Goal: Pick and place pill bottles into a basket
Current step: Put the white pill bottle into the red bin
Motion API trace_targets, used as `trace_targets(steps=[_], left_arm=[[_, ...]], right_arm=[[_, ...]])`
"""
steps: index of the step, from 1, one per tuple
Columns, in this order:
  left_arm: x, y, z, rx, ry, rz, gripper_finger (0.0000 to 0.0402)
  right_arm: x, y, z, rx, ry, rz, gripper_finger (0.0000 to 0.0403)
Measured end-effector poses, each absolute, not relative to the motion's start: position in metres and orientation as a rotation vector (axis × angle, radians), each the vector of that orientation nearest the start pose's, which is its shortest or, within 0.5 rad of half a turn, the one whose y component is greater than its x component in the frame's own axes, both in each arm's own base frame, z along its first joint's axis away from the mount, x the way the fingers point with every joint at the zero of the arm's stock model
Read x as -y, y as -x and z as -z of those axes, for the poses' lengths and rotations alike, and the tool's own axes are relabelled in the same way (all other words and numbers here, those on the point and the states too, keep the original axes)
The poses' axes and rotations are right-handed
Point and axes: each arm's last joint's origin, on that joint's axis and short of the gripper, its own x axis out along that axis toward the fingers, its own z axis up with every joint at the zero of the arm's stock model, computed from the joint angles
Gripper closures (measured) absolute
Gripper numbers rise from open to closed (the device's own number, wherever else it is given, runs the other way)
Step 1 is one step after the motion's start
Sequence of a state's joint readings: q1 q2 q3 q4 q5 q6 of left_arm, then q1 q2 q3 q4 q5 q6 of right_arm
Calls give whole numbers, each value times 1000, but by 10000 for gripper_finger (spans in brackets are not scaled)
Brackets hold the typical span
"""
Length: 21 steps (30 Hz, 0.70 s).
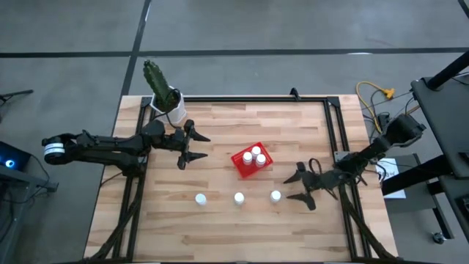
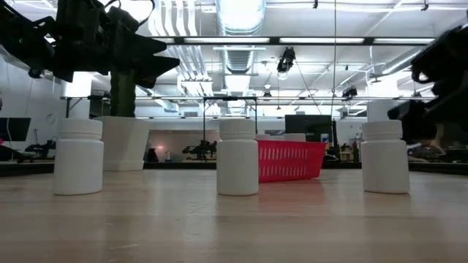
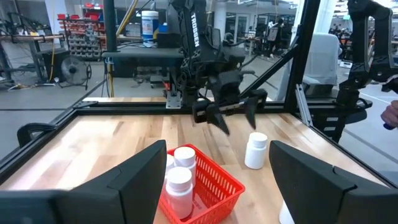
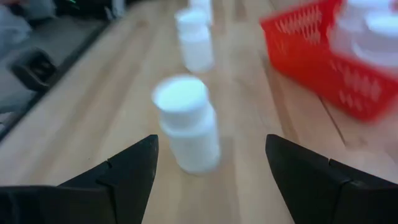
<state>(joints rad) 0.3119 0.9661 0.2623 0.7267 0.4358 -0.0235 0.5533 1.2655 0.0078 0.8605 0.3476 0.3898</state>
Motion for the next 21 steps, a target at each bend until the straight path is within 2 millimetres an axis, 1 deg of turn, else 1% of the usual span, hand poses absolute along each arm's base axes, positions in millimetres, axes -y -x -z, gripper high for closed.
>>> trace_targets(steps=[4, 9, 16, 21], left_arm=[[-47, -184, -210, 19, 15, 125, 135], [-46, -184, -211, 26, 10, 125, 135], [-46, -184, -212, 44, 3, 125, 135], [-46, -184, -213, 48, 2, 125, 135]], right_arm=[[-83, -142, -110, -334, -144, -187, 117], [-84, -141, -104, -365, -111, -194, 117], [-84, -141, -91, -442, -126, -160, 117], [-86, -144, -90, -410, -128, -159, 117]])
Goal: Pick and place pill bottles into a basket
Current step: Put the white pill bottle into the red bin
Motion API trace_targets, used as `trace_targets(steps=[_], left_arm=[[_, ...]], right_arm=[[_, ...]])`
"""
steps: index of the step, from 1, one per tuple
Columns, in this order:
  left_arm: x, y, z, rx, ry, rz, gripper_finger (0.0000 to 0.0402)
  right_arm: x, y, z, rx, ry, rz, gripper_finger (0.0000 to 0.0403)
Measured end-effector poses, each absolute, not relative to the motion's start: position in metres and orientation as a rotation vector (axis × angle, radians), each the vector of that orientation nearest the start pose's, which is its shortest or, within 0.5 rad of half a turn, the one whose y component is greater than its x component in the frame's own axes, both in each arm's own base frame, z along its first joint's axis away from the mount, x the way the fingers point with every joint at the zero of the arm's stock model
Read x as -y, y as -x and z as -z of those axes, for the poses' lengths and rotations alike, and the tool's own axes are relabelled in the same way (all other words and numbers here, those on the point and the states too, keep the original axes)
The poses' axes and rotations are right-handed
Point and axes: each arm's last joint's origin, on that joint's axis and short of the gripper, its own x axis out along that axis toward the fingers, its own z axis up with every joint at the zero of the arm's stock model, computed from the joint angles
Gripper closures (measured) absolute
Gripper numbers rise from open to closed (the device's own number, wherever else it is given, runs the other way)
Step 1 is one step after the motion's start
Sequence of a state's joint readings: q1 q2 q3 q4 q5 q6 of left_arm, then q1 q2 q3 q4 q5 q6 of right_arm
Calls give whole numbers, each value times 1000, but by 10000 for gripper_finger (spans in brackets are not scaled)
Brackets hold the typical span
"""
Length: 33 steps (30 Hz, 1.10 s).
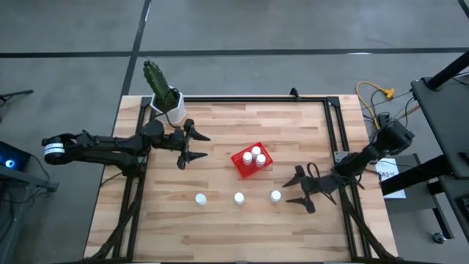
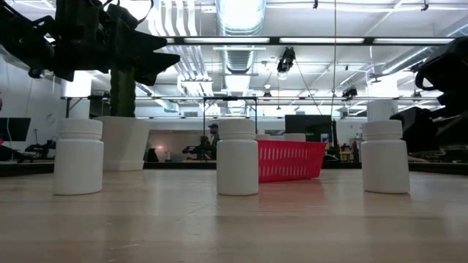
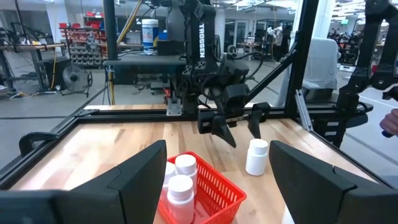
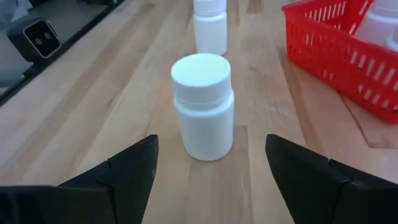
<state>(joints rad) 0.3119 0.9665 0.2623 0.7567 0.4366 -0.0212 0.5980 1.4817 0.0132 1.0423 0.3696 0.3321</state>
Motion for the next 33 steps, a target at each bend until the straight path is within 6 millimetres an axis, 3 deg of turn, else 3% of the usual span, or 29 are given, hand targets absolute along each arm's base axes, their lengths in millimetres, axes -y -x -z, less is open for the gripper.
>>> trace_targets(steps=[9, 21, 33], left_arm=[[-46, -184, -213, 47, 2, 125, 135], [-46, -184, -213, 47, 1, 126, 135], [-46, -184, -212, 45, 2, 126, 135]], right_arm=[[-88, -148, -82, -414, -129, -152, 117], [-102, -171, -73, -423, -26, -111, 117], [-107, -179, -78, -393, -55, -110, 117]])
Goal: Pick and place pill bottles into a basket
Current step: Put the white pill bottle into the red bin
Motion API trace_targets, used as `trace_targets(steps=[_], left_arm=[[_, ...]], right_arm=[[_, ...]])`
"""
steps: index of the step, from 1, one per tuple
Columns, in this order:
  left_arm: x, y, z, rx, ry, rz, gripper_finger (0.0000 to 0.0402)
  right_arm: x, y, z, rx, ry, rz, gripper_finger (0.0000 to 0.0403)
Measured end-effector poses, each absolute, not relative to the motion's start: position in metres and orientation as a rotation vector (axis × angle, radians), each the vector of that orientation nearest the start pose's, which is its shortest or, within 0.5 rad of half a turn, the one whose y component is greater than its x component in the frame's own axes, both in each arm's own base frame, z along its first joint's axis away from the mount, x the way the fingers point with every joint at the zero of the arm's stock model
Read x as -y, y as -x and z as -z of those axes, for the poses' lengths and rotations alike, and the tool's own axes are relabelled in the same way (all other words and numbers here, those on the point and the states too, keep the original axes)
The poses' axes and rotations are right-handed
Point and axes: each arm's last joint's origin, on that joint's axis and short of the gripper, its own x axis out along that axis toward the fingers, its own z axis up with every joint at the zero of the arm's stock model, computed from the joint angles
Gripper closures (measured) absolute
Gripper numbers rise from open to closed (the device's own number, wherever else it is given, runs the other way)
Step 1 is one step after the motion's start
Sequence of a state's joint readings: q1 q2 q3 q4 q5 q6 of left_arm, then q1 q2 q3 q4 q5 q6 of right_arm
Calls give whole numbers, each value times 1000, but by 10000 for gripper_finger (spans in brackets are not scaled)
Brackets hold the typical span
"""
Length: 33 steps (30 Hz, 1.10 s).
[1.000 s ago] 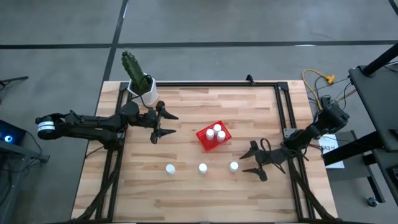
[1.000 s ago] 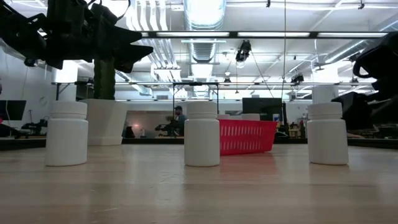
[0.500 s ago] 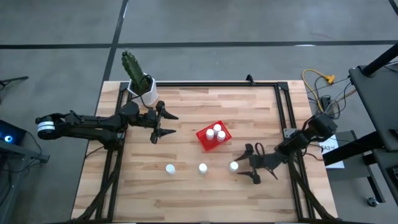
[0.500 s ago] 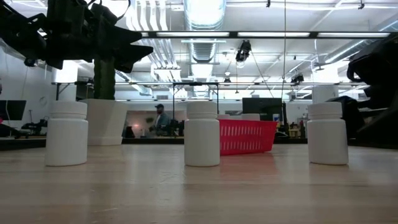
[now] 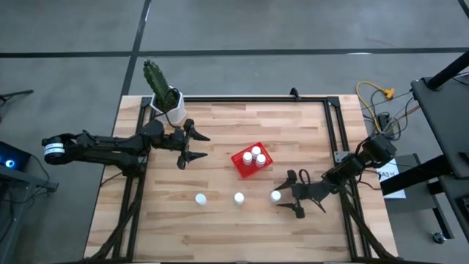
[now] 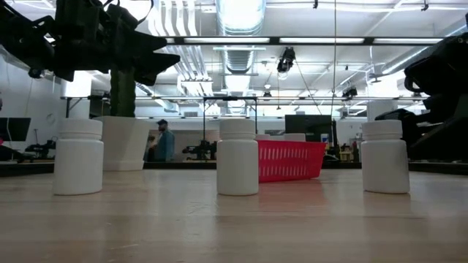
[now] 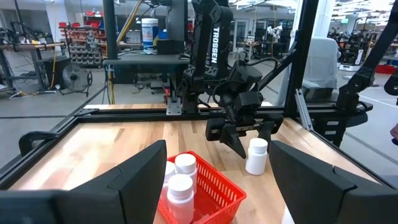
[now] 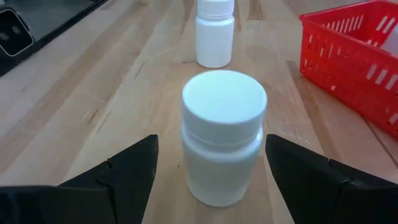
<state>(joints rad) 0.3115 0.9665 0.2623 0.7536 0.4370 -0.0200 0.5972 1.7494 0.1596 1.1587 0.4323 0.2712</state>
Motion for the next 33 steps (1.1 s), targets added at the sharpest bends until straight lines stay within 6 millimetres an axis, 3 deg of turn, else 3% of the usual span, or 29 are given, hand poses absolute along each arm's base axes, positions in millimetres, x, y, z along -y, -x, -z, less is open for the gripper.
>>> trace_targets(steps=[22, 33], left_arm=[[-46, -184, -215, 68, -7, 126, 135], [-46, -184, -215, 67, -7, 125, 135]], right_arm=[[-111, -192, -64, -421, -31, -24, 122], [-110, -192, -65, -420, -28, -24, 230]])
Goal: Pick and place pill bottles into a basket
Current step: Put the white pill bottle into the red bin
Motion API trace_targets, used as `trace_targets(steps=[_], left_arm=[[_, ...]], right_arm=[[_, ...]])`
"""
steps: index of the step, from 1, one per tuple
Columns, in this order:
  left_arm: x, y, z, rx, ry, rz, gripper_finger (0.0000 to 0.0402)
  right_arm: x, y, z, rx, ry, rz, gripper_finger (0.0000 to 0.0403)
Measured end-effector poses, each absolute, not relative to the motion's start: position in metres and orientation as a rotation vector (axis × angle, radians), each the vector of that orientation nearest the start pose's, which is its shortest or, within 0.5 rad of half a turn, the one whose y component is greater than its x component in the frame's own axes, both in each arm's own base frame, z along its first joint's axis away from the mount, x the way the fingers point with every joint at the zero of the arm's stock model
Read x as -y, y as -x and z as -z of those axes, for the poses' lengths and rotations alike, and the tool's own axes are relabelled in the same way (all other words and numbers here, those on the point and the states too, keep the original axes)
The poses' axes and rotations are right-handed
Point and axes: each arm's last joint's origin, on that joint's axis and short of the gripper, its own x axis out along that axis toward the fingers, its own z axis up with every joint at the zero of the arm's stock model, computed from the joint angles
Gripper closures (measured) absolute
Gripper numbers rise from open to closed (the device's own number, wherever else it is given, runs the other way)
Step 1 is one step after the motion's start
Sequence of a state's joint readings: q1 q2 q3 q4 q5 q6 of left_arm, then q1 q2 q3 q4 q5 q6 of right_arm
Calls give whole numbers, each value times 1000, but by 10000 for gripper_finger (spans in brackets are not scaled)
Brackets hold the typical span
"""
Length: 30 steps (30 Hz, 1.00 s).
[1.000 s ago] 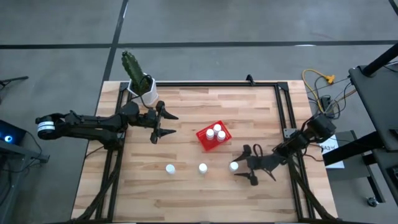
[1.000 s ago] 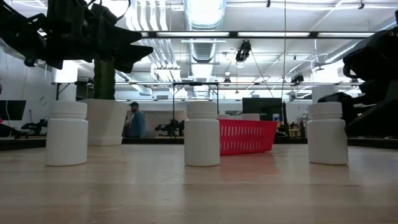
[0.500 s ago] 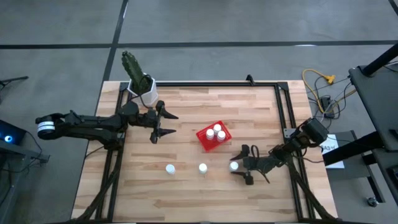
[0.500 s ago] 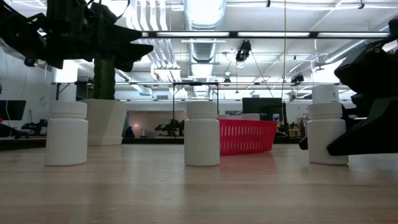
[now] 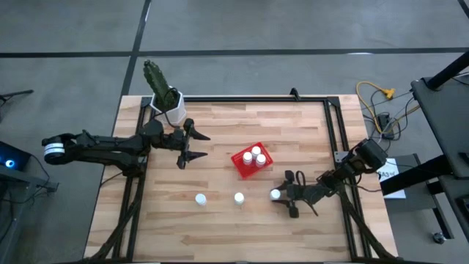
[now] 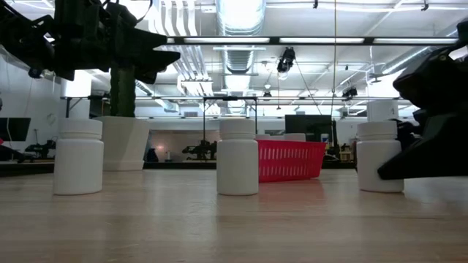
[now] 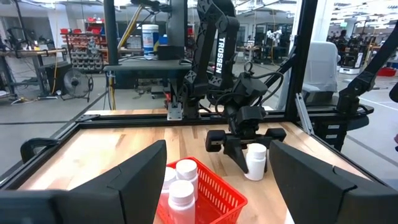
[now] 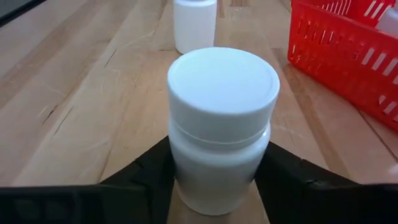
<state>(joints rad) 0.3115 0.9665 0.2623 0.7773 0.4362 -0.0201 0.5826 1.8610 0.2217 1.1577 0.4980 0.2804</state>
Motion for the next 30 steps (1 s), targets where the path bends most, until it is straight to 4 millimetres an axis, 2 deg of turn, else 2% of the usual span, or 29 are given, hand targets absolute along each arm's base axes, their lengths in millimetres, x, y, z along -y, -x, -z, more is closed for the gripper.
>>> trace_targets(steps=[4, 11, 14, 23, 30], left_arm=[[-47, -185, -217, 72, -11, 120, 135], [-48, -189, -227, 89, -48, 116, 135], [-48, -189, -228, 86, -54, 115, 135], [-50, -193, -219, 13, -63, 106, 135], [-57, -215, -225, -32, -112, 103, 135]], right_arm=[[-108, -194, -65, -418, -19, -13, 258], [-94, -203, -71, -390, -41, 42, 243], [-87, -207, -78, -375, -61, 15, 246], [-64, -218, -114, -231, -78, -25, 253], [-47, -218, -139, -162, -33, -25, 253]])
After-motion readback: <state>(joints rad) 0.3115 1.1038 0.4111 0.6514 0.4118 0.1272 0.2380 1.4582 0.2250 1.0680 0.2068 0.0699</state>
